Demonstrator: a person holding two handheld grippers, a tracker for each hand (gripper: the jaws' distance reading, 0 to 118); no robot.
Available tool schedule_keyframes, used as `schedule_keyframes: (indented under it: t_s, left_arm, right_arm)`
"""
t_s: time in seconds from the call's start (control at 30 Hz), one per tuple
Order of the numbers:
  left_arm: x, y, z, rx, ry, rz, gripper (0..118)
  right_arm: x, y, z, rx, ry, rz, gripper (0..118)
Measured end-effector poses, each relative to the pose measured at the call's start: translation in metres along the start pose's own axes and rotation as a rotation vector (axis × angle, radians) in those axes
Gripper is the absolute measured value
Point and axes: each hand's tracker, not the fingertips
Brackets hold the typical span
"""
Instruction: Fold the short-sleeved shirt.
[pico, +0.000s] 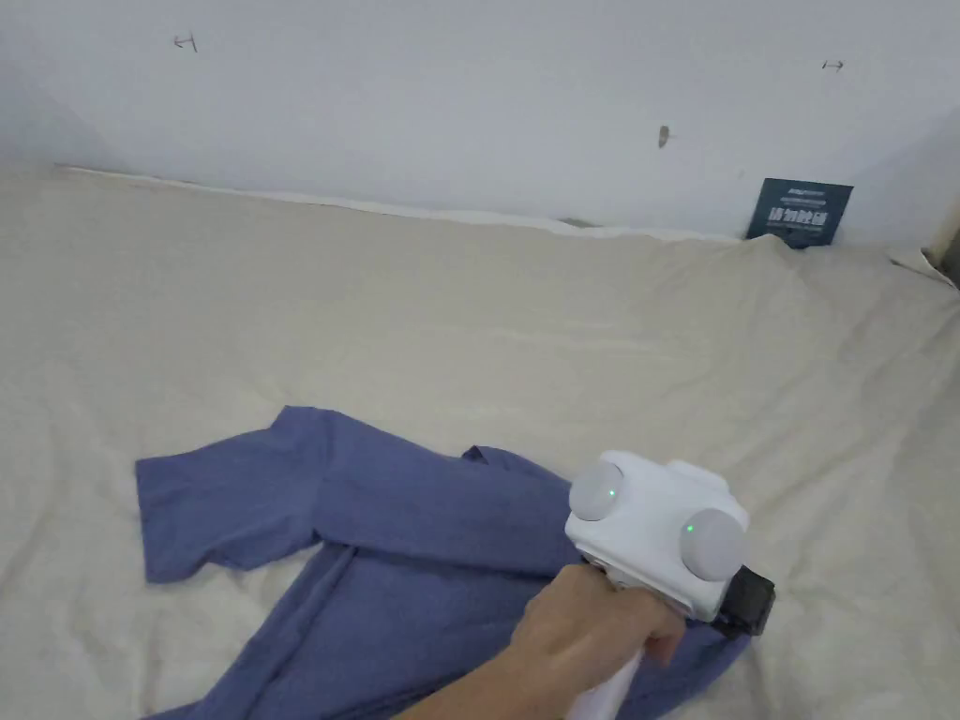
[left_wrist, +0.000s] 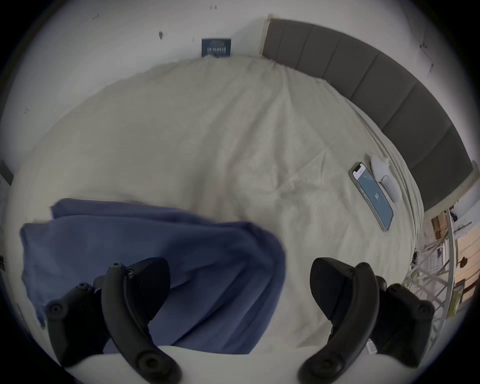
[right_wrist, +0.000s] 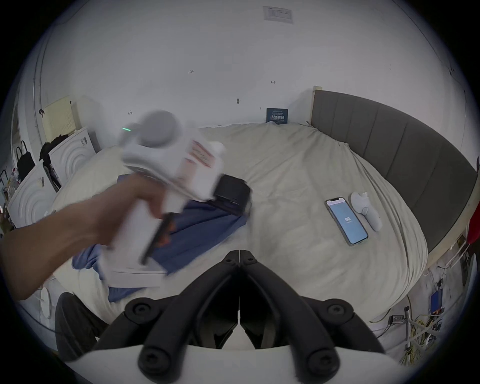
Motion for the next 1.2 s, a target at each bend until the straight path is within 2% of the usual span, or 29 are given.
schedule_keyframes:
  t_s: [0.1, 0.17, 0.2, 0.23, 0.27, 0.33, 0.4, 0.43, 0.53, 0.57, 0.6, 0.63, 0.67, 0.73, 0.77, 0.83, 0.93, 1.03, 1.07, 1.1, 1.13, 1.17, 1.2]
  left_arm:
    - [-0.053, -0.037, 0.065, 0.041, 0.021, 0.020, 112]
    - [-0.097, -0.073, 0.107, 0.055, 0.094, 0.039, 100]
    - [-0.119, -0.095, 0.126, 0.055, 0.131, 0.054, 78]
    - [-0.137, -0.115, 0.141, 0.048, 0.189, 0.073, 14]
    - [-0.159, -0.140, 0.153, 0.050, 0.251, 0.126, 0]
    - [-0.185, -0.183, 0.189, -0.010, 0.351, 0.196, 0]
    - [-0.217, -0.229, 0.211, -0.053, 0.346, 0.349, 0]
    - [-0.235, -0.243, 0.206, -0.073, 0.351, 0.378, 0]
    - [-0.250, -0.283, 0.221, -0.069, 0.418, 0.373, 0]
    - [-0.260, -0.288, 0.210, -0.076, 0.398, 0.378, 0]
    - [-0.263, -0.295, 0.208, -0.080, 0.361, 0.381, 7]
    - [-0.262, -0.299, 0.204, -0.085, 0.338, 0.379, 65]
    - [-0.260, -0.302, 0.198, -0.102, 0.328, 0.377, 116]
    - [-0.252, -0.315, 0.190, -0.128, 0.303, 0.422, 114]
    - [-0.249, -0.307, 0.188, -0.029, 0.278, 0.315, 114]
    - [-0.236, -0.305, 0.174, -0.125, 0.299, 0.342, 114]
    - [-0.221, -0.300, 0.157, -0.118, 0.303, 0.288, 114]
    - [-0.234, -0.294, 0.134, -0.095, 0.296, 0.264, 112]
    - [-0.234, -0.291, 0.133, -0.094, 0.289, 0.261, 106]
    - [-0.234, -0.290, 0.134, -0.072, 0.279, 0.261, 88]
    - [-0.236, -0.289, 0.135, -0.061, 0.274, 0.261, 31]
    - [-0.237, -0.289, 0.134, -0.034, 0.271, 0.289, 5]
    - [-0.240, -0.288, 0.135, -0.029, 0.277, 0.303, 5]
  right_arm:
    - [-0.017, -0.003, 0.008, 0.022, 0.034, 0.018, 0]
    - [-0.028, -0.004, 0.011, 0.020, 0.063, 0.018, 0]
    - [-0.040, -0.001, 0.018, 0.018, 0.081, 0.013, 0]
    - [-0.047, -0.001, 0.022, 0.018, 0.097, 0.009, 0]
    - [-0.054, -0.002, 0.024, 0.023, 0.117, 0.006, 0]
    - [-0.067, -0.004, 0.029, 0.027, 0.141, 0.016, 0]
    - [-0.082, -0.006, 0.033, 0.029, 0.165, 0.039, 0]
    - [-0.087, -0.006, 0.033, 0.027, 0.172, 0.050, 0]
    - [-0.101, -0.009, 0.033, 0.012, 0.193, 0.078, 0]
    - [-0.106, -0.008, 0.033, 0.006, 0.200, 0.082, 0]
    - [-0.109, -0.008, 0.033, 0.000, 0.206, 0.087, 0]
    - [-0.113, -0.007, 0.032, -0.006, 0.208, 0.093, 0]
    - [-0.116, -0.008, 0.032, -0.011, 0.211, 0.099, 0]
    - [-0.120, -0.009, 0.030, -0.027, 0.217, 0.113, 0]
    - [-0.123, -0.010, 0.030, -0.036, 0.216, 0.121, 0]
    - [-0.127, -0.011, 0.028, -0.049, 0.213, 0.134, 0]
    - [-0.129, -0.014, 0.024, -0.076, 0.205, 0.148, 0]
    - [-0.130, -0.016, 0.021, -0.093, 0.198, 0.155, 0]
    - [-0.130, -0.016, 0.019, -0.097, 0.196, 0.157, 0]
    - [-0.131, -0.015, 0.017, -0.102, 0.192, 0.160, 0]
    - [-0.131, -0.015, 0.016, -0.105, 0.191, 0.163, 0]
    - [-0.131, -0.015, 0.014, -0.108, 0.192, 0.165, 0]
    - [-0.133, -0.014, 0.013, -0.112, 0.191, 0.168, 0]
